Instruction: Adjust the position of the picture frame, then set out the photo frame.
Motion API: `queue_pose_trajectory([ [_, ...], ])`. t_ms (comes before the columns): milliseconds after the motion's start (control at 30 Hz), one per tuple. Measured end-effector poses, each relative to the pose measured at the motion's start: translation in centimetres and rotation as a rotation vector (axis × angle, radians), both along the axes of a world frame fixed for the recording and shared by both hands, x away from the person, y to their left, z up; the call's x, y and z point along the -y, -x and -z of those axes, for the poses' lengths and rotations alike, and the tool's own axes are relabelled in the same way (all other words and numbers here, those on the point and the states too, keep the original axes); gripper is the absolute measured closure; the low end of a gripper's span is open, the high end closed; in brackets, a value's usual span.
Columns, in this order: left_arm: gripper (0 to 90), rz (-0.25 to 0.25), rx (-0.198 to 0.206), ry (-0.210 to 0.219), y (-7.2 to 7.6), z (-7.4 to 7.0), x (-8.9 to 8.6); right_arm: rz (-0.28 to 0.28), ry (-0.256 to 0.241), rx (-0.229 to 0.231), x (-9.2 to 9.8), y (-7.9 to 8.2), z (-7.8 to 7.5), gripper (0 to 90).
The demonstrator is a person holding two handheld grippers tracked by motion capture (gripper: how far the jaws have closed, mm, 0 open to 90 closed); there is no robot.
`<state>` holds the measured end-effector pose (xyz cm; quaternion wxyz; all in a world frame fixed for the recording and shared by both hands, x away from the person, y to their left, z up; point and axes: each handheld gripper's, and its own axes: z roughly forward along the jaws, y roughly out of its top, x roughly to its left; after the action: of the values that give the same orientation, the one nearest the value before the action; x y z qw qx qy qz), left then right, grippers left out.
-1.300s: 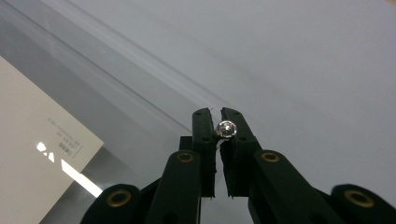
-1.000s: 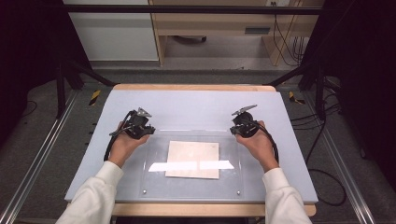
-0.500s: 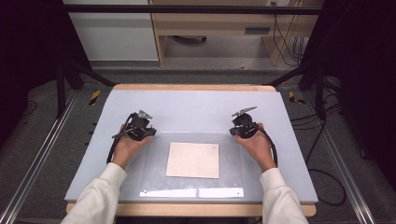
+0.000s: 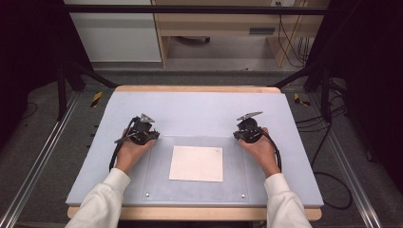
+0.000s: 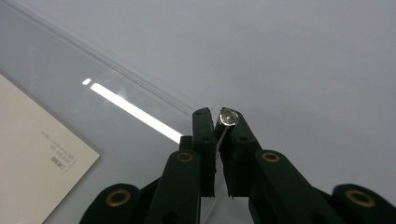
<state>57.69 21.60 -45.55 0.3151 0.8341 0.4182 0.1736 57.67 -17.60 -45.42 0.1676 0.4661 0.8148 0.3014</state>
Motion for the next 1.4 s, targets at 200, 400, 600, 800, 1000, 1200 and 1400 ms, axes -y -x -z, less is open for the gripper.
queue_pose_trajectory([
  [200,67.6,-0.023,0.108,0.066,1.2,-0.8,-0.5,-0.006,0.006,0.058,0.4,0.7,-0.4,61.8],
  [400,36.0,-0.034,0.176,0.09,2.0,-1.7,-0.9,0.007,-0.019,0.17,0.6,2.1,-1.8,44.0],
  [600,10.0,-0.041,0.214,0.109,2.4,-2.1,-0.7,0.022,-0.025,0.218,0.2,2.5,-2.4,27.3],
  [800,14.4,-0.037,0.248,0.092,2.6,-2.0,-0.5,0.018,-0.008,0.262,0.2,2.7,-2.2,36.5],
  [1000,32.7,-0.065,0.288,0.074,3.0,-1.5,-0.1,0.017,0.007,0.289,0.0,2.6,-1.9,52.6],
  [1200,43.0,-0.091,0.325,0.086,3.3,-1.0,-0.1,0.029,0.011,0.284,-0.1,2.7,-1.7,59.5],
  [1400,53.9,-0.093,0.341,0.09,3.6,-1.0,-0.2,0.021,-0.003,0.28,-0.2,2.9,-1.3,74.2],
])
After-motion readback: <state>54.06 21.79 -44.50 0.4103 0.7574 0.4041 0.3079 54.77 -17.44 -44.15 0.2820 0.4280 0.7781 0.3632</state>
